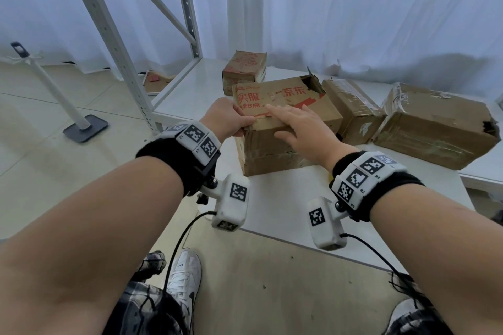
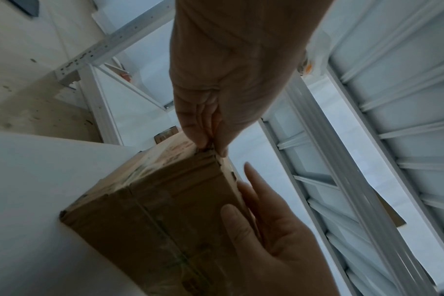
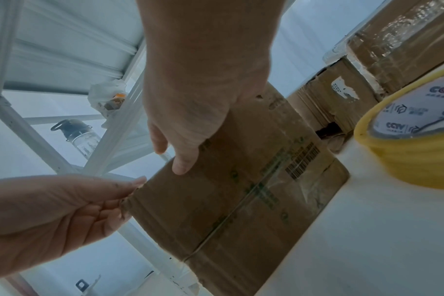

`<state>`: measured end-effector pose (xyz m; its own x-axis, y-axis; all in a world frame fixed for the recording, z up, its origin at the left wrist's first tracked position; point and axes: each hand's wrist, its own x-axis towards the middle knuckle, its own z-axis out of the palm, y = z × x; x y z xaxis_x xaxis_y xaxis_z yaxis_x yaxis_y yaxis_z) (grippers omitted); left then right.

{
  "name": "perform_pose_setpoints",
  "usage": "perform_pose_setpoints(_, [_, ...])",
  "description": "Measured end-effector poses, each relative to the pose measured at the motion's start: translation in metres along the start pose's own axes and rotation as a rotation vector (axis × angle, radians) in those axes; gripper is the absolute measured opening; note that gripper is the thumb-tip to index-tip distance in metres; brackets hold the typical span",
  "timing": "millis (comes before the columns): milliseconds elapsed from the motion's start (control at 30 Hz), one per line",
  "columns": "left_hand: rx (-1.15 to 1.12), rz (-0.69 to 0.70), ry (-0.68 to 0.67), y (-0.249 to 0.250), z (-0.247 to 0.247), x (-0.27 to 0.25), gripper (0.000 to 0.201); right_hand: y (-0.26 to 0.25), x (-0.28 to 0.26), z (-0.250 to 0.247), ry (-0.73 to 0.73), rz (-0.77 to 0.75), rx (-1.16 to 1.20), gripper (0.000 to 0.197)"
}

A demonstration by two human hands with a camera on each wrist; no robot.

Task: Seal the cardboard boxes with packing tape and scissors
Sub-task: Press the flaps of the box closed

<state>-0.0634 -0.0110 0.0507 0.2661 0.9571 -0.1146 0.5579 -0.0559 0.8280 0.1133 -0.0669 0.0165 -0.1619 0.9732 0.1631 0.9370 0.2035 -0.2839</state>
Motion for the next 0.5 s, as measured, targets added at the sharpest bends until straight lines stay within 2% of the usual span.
perform_pose_setpoints(167, [-0.047,-0.060,0.019,-0.003,0.003,0.011,0.023,-0.001,0.003,0.002,-0.055,0.024,-0.161,0.055])
perform_pose_setpoints(233, [-0.076,-0.093,0.005,-0.006,0.002,0.013,0.023,-0.002,0.004,0.003,-0.055,0.033,-0.171,0.055])
perform_pose_setpoints(367, [-0.277,-0.213,-0.064,-0.008,-0.004,0.011,0.018,-0.001,0.003,0.003,-0.063,0.031,-0.183,0.052])
perform_pose_setpoints(500, [-0.311,-0.224,-0.063,-0.010,-0.003,0.010,0.016,0.000,0.002,0.007,-0.096,0.017,-0.186,0.055])
